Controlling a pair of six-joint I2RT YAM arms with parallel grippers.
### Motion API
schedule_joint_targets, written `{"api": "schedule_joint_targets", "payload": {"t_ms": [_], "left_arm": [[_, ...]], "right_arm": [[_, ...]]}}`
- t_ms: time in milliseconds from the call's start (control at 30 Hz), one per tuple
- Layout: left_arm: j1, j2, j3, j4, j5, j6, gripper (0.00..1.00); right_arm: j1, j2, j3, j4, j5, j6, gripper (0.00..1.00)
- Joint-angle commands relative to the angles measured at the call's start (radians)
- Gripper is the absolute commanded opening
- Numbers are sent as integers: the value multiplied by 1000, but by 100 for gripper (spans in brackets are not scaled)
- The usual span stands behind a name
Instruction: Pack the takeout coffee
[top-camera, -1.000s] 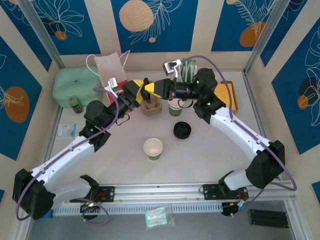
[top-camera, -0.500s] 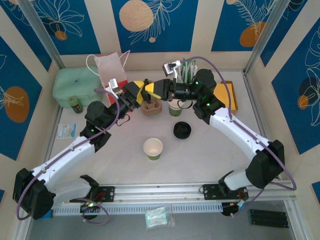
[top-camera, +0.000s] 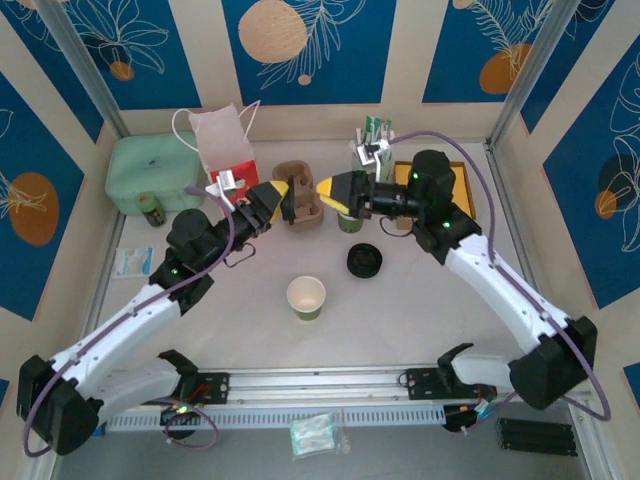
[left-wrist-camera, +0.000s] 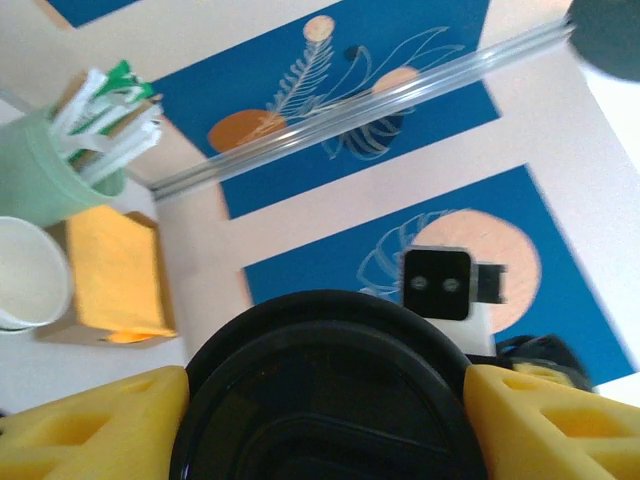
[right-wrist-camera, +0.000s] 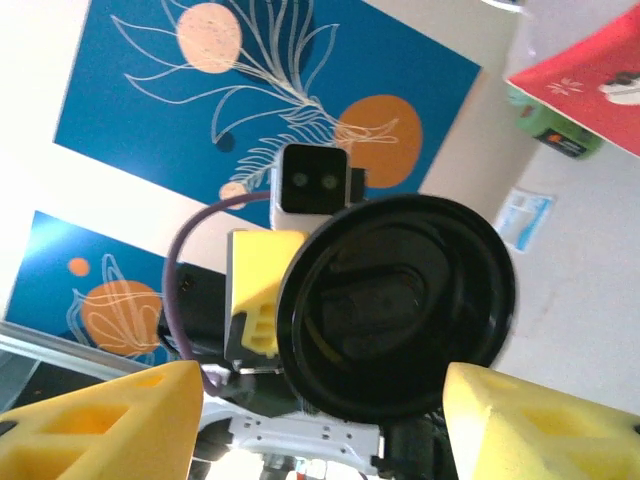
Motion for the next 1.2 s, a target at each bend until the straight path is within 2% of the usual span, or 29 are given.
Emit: {"api": "schedule_joint_targets", "payload": {"t_ms": [0,233,367,467,733,933,1167], "left_arm": [[7,-55,68,-250,-18,218,69],[-7,-51,185,-608,-12,485,70],[-39,-27,237,-770,-37,603,71],[-90,-14,246,-851,-98,661,71],[-260,39,217,-923,-282,711,70],[-372,117,216,-940,-398,727,71],[-454,198,217,-940,-498,731,70]], "right_arm": [[10,-69,-28,-300,95,-181,66],[84,-146,-120,-568,294,-320,67],[157,-153,-175,-629,402,-351,67],[203,-158,-210,-651,475,-355,68],[258,-199,-298,-648,585,-336,68],[260,-224,-341,-644,601,-335,68],[263,-236,-380,-628,608,-337,68]]}}
